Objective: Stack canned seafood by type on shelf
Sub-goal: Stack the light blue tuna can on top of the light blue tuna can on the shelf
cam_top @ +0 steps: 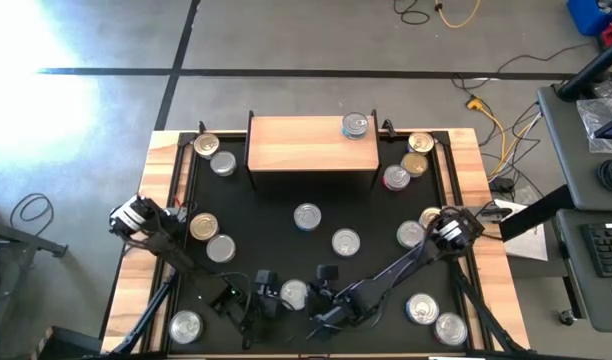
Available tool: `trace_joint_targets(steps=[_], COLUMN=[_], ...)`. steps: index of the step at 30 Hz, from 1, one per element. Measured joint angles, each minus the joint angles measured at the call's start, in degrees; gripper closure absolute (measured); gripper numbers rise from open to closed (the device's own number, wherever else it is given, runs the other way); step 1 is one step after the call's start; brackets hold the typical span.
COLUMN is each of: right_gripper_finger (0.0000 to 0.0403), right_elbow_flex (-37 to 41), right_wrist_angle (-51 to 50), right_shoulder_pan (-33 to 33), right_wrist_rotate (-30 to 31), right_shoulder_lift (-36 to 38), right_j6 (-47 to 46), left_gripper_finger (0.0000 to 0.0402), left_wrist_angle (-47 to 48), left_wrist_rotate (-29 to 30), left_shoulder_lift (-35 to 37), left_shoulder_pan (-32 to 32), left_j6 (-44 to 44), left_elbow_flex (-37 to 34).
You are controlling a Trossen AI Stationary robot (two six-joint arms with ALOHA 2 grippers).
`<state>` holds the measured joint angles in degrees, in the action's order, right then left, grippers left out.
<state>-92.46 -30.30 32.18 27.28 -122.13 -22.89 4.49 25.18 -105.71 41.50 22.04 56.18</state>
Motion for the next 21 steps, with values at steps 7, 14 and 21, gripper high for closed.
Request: trace_joint_targets(steps=[7,14,21], right_gripper_finger=[0.0390,0.0390,0.0390], right_elbow_flex=[-0.1,-0.1,-0.2], right_wrist_angle=[-4.1,0.7,-5.2], right_shoulder_pan=[-0.1,-1.6,-1.8], right_wrist_rotate=[-0.5,-0.4,-1.6], right_shoulder_lift=[1.7,1.4,3.9], right_j6=[-3.8,-2.5,-3.1], left_gripper_finger=[0.0402,0.0402,0.0402], left_wrist_angle=[-1.6,-8.5,-8.3], left_wrist_rotate=[7.5,10.4,6.8], left_shoulder_lift=[0.0,1.4,7.7], left_shoulder_pan=[-2.8,-5.6,-3.9], left_j6=[-4.2,-6.7,-6.1], left_elbow_flex=[-2.7,-8.7,-13.3])
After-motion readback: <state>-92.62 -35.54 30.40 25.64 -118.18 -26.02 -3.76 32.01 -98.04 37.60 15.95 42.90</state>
